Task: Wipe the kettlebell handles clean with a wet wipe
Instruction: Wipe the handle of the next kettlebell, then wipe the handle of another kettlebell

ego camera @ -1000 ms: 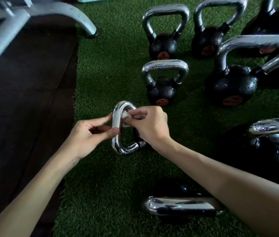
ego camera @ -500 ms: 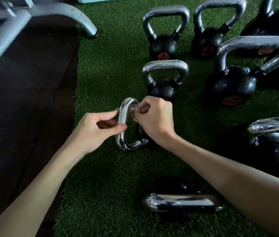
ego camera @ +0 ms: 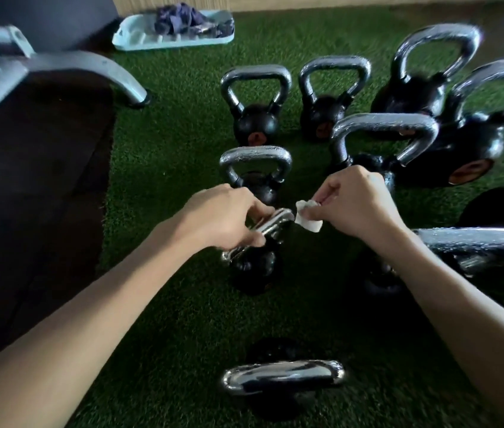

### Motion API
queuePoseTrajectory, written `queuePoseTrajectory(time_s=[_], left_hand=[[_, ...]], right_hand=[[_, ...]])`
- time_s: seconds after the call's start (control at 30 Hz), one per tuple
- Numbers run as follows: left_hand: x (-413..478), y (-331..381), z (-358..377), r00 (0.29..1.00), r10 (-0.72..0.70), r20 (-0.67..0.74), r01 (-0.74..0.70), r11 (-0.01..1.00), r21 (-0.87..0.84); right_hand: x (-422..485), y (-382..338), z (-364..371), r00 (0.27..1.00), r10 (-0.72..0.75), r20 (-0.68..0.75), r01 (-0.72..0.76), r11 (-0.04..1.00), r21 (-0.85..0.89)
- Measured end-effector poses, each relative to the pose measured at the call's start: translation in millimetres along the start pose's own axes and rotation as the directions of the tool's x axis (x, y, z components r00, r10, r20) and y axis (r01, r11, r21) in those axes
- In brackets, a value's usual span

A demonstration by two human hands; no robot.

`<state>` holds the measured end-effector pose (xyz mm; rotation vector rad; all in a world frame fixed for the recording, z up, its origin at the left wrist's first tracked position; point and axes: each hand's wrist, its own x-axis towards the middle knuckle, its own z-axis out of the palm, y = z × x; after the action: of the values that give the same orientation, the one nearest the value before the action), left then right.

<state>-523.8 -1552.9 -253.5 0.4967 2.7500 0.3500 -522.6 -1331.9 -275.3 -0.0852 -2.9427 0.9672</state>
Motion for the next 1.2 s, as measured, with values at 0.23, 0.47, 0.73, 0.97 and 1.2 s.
queuePoseTrajectory(time_s=[0.23, 0.47, 0.73, 0.97, 1.2], left_hand=[[-10, -12, -18, 0.991, 0.092, 0.1, -0.1, 0.992, 0.081], [-6, -18, -19, 0.962, 0.195, 0.191, -0.191, 0.981, -0.037], [-10, -36, -3, 0.985, 0.153, 0.078, -0.144, 0.984, -0.104], [34, -80, -8, 0.896, -0.195, -0.399, 0.044, 0.933, -0.358], [96, -106, -10, 0.922, -0.17, -0.347, -0.005, 0.893, -0.451]], right_hand=[[-2, 11, -27, 0.998, -0.027, 0.063, 0.025, 0.999, 0.034], [2, 9, -14, 0.992, -0.005, 0.123, -0.001, 0.999, 0.051], [10, 12, -10, 0.988, 0.027, 0.155, -0.036, 0.998, 0.056], [53, -9, -3, 0.992, -0.09, 0.082, 0.082, 0.992, 0.097], [118, -43, 19, 0.92, -0.391, 0.001, 0.391, 0.92, -0.014]])
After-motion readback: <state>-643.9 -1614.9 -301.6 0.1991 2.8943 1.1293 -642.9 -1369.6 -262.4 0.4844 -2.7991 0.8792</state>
